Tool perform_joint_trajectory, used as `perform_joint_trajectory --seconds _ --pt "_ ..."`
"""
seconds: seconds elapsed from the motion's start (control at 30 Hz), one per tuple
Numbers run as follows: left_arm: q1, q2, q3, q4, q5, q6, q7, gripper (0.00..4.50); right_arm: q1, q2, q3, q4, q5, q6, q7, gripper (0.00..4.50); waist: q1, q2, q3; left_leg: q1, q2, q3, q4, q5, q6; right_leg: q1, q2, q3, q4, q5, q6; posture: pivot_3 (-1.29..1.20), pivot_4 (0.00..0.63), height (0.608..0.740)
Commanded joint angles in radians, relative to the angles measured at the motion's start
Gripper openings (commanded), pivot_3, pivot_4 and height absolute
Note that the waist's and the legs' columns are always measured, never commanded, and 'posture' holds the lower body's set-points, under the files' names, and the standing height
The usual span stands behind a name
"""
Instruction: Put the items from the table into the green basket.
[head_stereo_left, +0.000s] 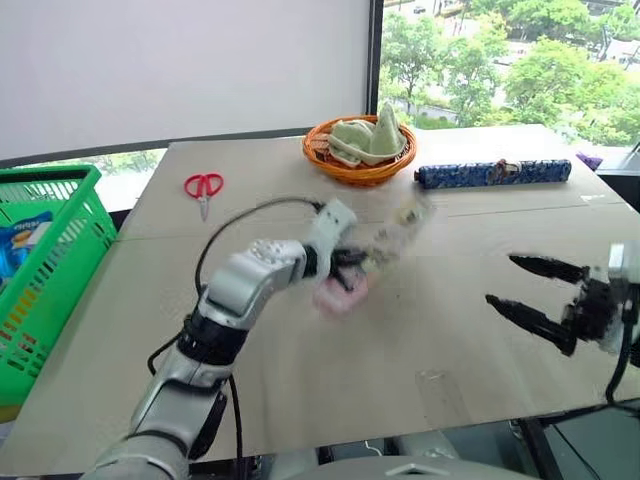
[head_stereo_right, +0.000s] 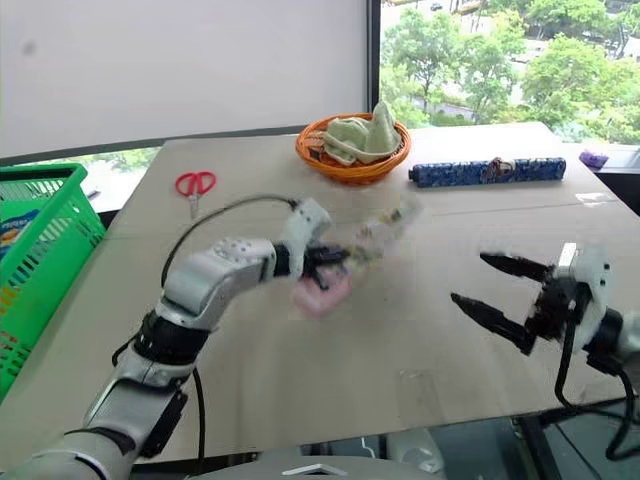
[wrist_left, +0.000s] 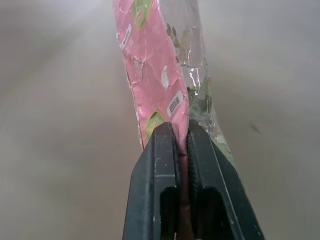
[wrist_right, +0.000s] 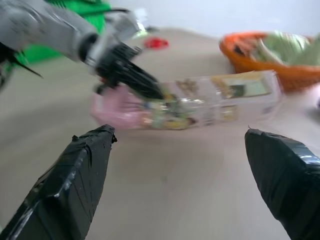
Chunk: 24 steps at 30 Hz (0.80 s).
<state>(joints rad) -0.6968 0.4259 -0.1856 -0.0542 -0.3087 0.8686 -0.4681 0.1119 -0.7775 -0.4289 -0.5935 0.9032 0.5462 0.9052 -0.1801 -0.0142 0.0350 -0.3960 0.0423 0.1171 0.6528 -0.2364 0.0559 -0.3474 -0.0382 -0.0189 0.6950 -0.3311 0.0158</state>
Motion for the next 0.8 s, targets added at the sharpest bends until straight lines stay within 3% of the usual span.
perform_joint_trajectory --seconds 0.03,0.2,0.37,0.53,0.7,0.8 --pt "-0.144 0.081 0.151 0.083 0.095 -0.183 0.084 0.07 -0.138 -0.003 0.045 -0.066 0.12 0.04 -0.067 4.5 -0.001 -0.001 0.001 0.0 0.0 0.0 0.0 0.0 0.0 0.0 0.001 0.0 0.0 0.0 0.0 -0.25 0.0 0.74" --pt "-0.293 0.335 0.231 0.37 0.293 -0.346 0.24 0.07 -0.353 -0.003 0.123 -0.08 0.25 0.09 -0.124 4.5 0.001 -0.001 0.001 -0.003 0.0 0.002 -0.004 0.002 -0.004 -0.005 0.001 0.003 -0.002 0.0 0.0 -0.22 0.0 0.74" --pt "-0.287 0.5 0.251 0.492 0.397 -0.394 0.285 0.07 -0.485 -0.002 0.14 -0.05 0.343 0.114 -0.173 4.5 0.012 -0.006 0.001 -0.017 0.0 0.002 -0.003 0.002 -0.004 -0.02 0.0 0.004 0.0 -0.002 0.001 -0.18 0.0 0.74" --pt "-0.195 0.57 0.303 0.488 0.448 -0.432 0.341 0.07 -0.535 0.007 0.158 -0.026 0.379 0.129 -0.189 4.5 0.062 -0.013 0.001 -0.021 -0.002 0.004 -0.001 0.002 -0.002 -0.024 -0.005 0.002 0.001 -0.001 0.001 -0.16 0.0 0.74" --pt "-0.137 0.575 0.362 0.454 0.446 -0.394 0.367 0.07 -0.538 0.003 0.172 -0.001 0.363 0.133 -0.172 4.5 0.095 -0.02 0.0 -0.021 -0.002 0.003 0.0 0.001 -0.002 -0.024 -0.006 0.0 0.003 -0.001 0.001 -0.14 0.0 0.74" --pt "-0.097 0.565 0.395 0.416 0.45 -0.384 0.386 0.99 -0.538 0.003 0.18 0.004 0.346 0.133 -0.164 4.5 0.102 -0.021 -0.001 -0.021 -0.003 0.003 0.001 0.001 -0.002 -0.023 -0.007 -0.001 0.004 -0.001 0.001 -0.14 0.0 0.74"
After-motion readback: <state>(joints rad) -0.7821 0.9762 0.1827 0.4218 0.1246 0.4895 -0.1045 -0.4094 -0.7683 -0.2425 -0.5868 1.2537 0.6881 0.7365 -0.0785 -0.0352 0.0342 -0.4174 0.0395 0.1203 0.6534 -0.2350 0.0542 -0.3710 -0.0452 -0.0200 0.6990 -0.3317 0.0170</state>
